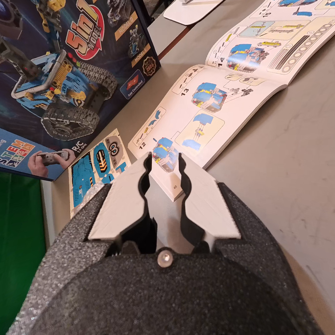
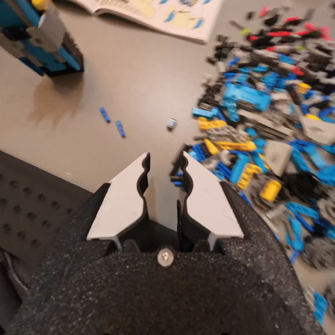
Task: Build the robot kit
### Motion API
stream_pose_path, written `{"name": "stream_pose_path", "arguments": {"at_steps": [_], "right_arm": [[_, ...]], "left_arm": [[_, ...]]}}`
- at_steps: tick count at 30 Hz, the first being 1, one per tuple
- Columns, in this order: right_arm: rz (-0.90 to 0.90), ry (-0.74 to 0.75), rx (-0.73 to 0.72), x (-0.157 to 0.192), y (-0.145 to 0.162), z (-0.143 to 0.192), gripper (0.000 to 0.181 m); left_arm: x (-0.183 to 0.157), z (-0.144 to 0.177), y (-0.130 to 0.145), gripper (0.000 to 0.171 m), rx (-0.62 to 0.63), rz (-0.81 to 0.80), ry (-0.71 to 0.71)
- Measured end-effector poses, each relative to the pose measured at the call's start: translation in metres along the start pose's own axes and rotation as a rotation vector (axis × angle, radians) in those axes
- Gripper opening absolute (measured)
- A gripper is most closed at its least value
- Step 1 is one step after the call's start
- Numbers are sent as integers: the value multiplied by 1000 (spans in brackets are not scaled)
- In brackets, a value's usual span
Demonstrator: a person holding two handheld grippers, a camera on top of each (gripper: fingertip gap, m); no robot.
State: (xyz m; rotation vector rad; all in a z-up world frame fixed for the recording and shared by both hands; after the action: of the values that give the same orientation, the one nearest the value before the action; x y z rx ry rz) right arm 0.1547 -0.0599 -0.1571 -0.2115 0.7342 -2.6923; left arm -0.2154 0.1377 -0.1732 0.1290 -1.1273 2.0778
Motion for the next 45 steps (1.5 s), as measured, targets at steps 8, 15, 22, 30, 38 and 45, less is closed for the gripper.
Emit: {"name": "stream_pose_path", "arguments": {"at_steps": [8, 15, 22, 30, 38, 45], "right_arm": [[64, 29, 40, -21, 38, 7, 30], [73, 79, 98, -32, 48, -2, 30], [67, 48, 103, -32, 45, -8, 28], [56, 20, 101, -33, 45, -8, 24], [113, -31, -83, -1, 4, 14, 24], [134, -117, -63, 50, -25, -21, 24]], "left_arm": [[-1, 0, 0, 29, 2, -14, -4], [-3, 0, 0, 29, 4, -29, -8], [-5, -1, 0, 29, 6, -47, -13], [-5, -1, 0, 29, 6, -49, -14], [-6, -1, 0, 29, 10, -59, -10], [-6, -1, 0, 29, 9, -54, -3]]}}
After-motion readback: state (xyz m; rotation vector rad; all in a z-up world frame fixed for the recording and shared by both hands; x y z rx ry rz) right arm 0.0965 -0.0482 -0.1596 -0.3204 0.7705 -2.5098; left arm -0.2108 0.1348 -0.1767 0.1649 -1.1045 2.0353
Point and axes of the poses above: each gripper's, where its closed fingertips meet, z back along the fingers, y out of its underside, x = y × z across the jaws, the point moved 4 cm from there along z, back along the fingers, and after that the axes turned 10 degrees about x, right-handed, at the moved point
